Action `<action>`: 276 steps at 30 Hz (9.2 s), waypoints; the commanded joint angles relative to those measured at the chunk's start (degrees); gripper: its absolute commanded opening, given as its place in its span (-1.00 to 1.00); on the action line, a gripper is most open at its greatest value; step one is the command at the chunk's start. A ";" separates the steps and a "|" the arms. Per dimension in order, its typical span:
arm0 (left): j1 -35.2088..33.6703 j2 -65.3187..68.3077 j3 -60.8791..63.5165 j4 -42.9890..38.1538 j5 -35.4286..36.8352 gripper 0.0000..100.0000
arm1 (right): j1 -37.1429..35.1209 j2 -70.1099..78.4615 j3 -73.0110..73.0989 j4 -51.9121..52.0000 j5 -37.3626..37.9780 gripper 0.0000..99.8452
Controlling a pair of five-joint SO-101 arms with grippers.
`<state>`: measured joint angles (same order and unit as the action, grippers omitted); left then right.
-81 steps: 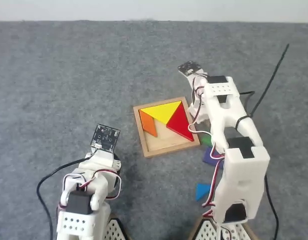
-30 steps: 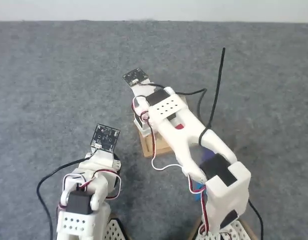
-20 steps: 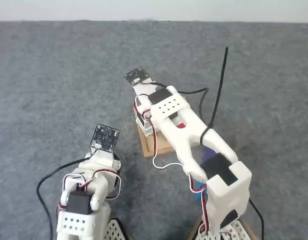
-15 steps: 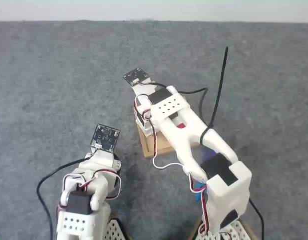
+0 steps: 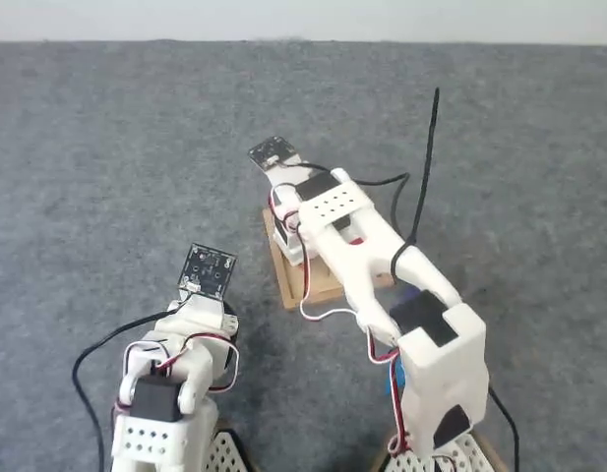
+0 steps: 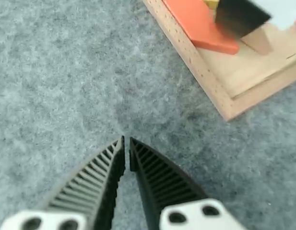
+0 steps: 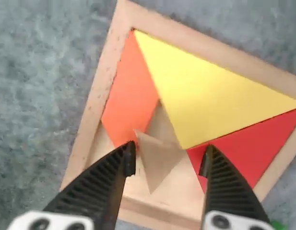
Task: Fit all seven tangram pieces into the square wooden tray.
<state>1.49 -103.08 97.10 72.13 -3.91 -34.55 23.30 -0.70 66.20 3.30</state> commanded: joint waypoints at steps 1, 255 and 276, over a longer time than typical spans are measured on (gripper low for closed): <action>-0.18 -1.05 -0.57 0.18 -0.18 -0.96 | 1.45 -0.57 -5.01 -0.22 1.14 -0.55; -0.18 -1.05 -0.57 0.18 -0.18 -0.96 | -1.01 2.95 -13.45 13.32 29.98 -0.61; -0.18 -1.05 -0.57 0.18 -0.18 -0.96 | 8.66 -5.32 -18.02 18.07 25.14 -0.55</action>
<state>1.49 -103.08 97.10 72.13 -3.91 -29.45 25.41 -15.38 82.90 29.76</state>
